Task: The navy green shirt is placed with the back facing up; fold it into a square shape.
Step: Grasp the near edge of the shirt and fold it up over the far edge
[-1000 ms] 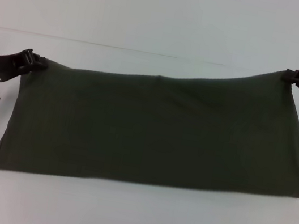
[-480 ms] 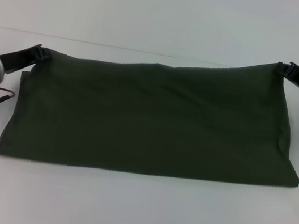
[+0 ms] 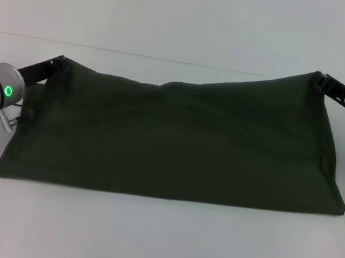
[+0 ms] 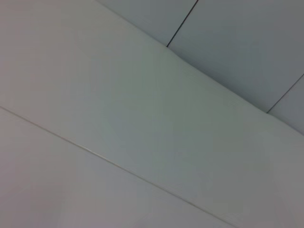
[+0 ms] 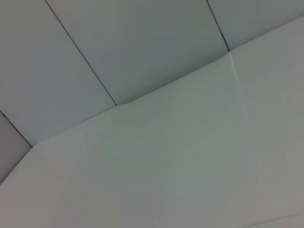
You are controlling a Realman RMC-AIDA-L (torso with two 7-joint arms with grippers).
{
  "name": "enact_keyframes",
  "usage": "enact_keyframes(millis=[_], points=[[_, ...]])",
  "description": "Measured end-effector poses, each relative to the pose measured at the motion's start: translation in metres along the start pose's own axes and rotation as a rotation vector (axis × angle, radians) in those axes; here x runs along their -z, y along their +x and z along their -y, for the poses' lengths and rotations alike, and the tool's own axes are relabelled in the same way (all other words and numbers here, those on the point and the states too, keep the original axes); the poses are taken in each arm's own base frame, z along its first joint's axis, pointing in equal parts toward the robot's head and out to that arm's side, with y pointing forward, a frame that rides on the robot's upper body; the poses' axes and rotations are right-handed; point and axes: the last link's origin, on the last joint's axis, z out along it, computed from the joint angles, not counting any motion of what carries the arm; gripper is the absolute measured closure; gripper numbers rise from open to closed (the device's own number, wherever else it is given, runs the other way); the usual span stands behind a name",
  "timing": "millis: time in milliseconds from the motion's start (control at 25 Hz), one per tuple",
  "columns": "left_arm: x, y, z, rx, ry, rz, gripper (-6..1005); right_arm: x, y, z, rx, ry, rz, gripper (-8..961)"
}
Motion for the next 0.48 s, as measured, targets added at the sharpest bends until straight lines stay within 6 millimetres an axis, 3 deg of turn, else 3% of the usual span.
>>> enact_keyframes(millis=[280,480], points=[[-0.0016,-0.0021,0.0027,0.075,0.026,-0.056,795,0.0017,-0.0012,0.0039,0.024,0.018,0.042,841],[0.0016,-0.0060,0.0065,0.081,0.021,-0.100,777,0.0075,0.0022,0.0094,0.014,0.015,0.061,596]])
